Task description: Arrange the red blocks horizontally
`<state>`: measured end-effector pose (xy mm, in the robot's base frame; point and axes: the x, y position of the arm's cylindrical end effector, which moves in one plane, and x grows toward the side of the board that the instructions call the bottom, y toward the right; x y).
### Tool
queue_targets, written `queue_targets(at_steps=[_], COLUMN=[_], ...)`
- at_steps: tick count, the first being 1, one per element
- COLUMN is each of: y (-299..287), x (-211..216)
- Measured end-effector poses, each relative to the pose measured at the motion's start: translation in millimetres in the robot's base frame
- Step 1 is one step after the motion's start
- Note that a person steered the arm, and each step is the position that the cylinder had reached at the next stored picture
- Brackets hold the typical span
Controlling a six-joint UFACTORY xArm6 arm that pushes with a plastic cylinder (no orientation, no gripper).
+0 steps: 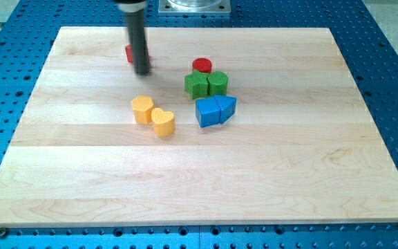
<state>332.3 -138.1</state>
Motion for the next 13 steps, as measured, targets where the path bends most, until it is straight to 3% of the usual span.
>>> queue_targets(at_steps=[4, 5, 6, 7, 8, 10, 11, 12, 13], y=[61, -15, -5, 16, 45, 188, 180, 221, 147], x=[-31, -35, -45, -53, -7, 34, 9, -14, -41])
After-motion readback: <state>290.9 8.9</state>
